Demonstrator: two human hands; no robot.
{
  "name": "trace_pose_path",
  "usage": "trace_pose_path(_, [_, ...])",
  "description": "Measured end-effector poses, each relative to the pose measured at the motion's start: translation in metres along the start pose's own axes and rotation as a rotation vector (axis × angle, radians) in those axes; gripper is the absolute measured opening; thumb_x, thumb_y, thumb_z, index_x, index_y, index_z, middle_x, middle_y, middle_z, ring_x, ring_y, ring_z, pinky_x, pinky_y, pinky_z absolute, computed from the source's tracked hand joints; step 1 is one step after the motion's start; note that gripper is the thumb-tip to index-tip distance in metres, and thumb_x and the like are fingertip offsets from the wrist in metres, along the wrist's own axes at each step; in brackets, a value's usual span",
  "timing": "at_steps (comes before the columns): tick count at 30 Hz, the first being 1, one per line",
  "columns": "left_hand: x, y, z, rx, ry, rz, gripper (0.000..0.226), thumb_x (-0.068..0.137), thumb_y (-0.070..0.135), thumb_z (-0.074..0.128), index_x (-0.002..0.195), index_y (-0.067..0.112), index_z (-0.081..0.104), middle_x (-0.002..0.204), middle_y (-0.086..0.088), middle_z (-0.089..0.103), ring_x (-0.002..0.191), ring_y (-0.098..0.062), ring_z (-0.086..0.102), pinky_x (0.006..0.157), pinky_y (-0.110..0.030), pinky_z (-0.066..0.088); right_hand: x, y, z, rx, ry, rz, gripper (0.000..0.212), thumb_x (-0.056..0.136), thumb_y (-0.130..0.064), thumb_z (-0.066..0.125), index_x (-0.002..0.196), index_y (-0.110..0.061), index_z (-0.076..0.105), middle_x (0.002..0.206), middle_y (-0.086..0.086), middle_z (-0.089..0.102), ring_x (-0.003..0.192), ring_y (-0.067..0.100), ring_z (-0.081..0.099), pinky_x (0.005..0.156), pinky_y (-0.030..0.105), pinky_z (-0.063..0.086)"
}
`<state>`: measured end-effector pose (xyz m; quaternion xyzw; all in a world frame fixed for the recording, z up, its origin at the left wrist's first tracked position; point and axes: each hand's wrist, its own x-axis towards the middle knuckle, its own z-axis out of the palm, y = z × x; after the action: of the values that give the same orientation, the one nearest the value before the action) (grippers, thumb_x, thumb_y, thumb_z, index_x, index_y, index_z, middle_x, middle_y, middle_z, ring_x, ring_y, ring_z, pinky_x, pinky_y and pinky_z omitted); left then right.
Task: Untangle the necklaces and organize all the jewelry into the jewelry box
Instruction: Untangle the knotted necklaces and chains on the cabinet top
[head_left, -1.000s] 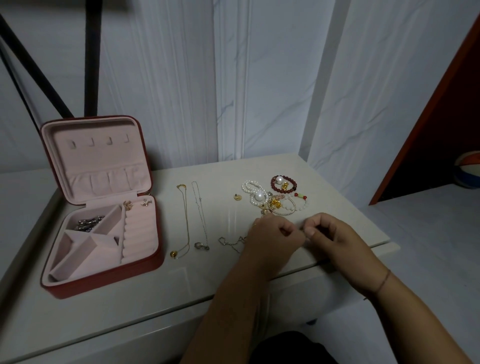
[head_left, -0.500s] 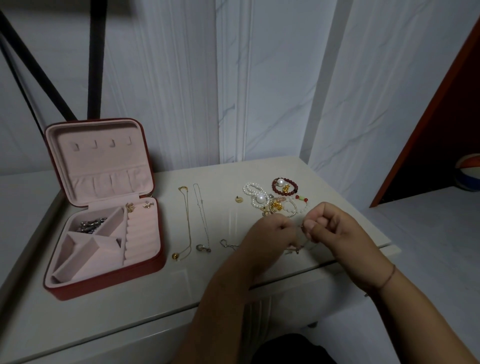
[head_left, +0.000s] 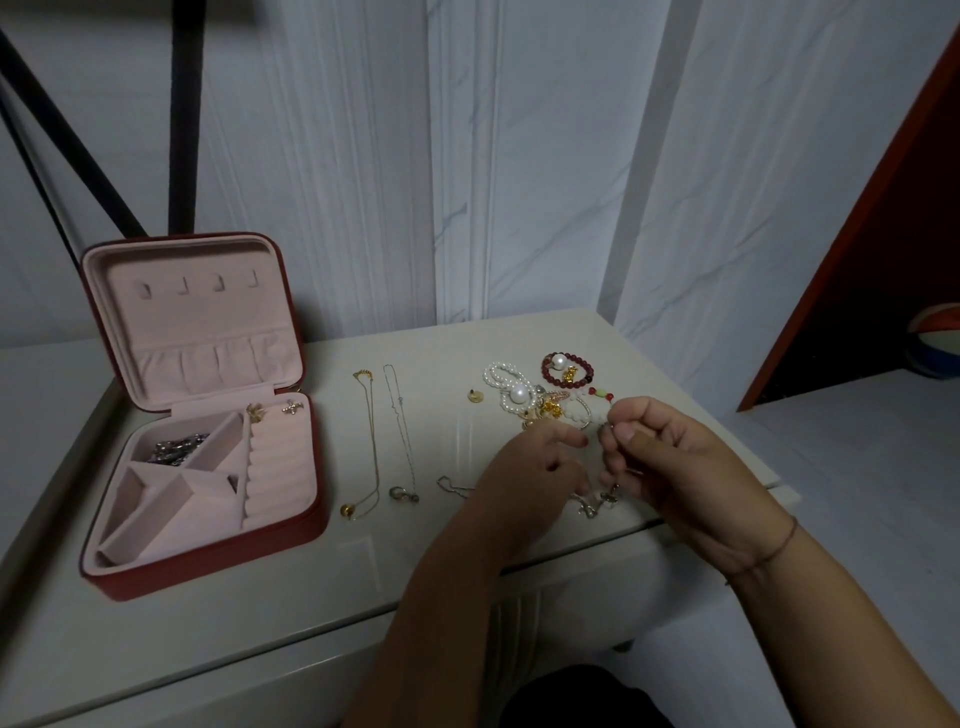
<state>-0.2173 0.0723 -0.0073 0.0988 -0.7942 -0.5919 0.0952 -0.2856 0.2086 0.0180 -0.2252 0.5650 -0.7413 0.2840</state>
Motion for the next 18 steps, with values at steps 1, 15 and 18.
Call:
trace_pose_path(1, [0.0,-0.001,0.0,0.047,-0.005,0.016,0.025,0.09,0.005,0.049,0.11,0.018,0.056,0.074,-0.003,0.064,0.073,-0.014,0.058,0.075,-0.031,0.049,0.001,-0.001,-0.001,0.016,-0.002,-0.001,0.014,0.076,-0.01,0.057,0.09,-0.008,0.058,0.069,0.005,0.058,0.057,0.011,0.052,0.058,0.021,0.053])
trace_pose_path(15, [-0.001,-0.003,0.011,0.166,-0.002,0.112,0.013,0.079,0.027,0.075,0.088,0.019,0.072,0.05,0.012,0.04,0.043,0.001,0.038,0.046,-0.012,0.026,0.01,-0.015,-0.008,0.024,-0.032,-0.021,0.018,0.069,-0.015,0.069,0.085,-0.012,0.062,0.071,0.005,0.061,0.058,0.011,0.052,0.053,0.019,0.05])
trace_pose_path(18, [-0.001,-0.002,0.012,0.033,0.043,0.104,0.014,0.078,0.016,0.077,0.071,0.021,0.066,0.047,0.013,0.045,0.045,0.0,0.039,0.049,-0.014,0.032,0.009,-0.016,-0.004,0.006,-0.022,-0.016,0.012,0.077,-0.006,0.056,0.089,-0.008,0.058,0.07,0.005,0.06,0.057,0.01,0.051,0.051,0.018,0.047])
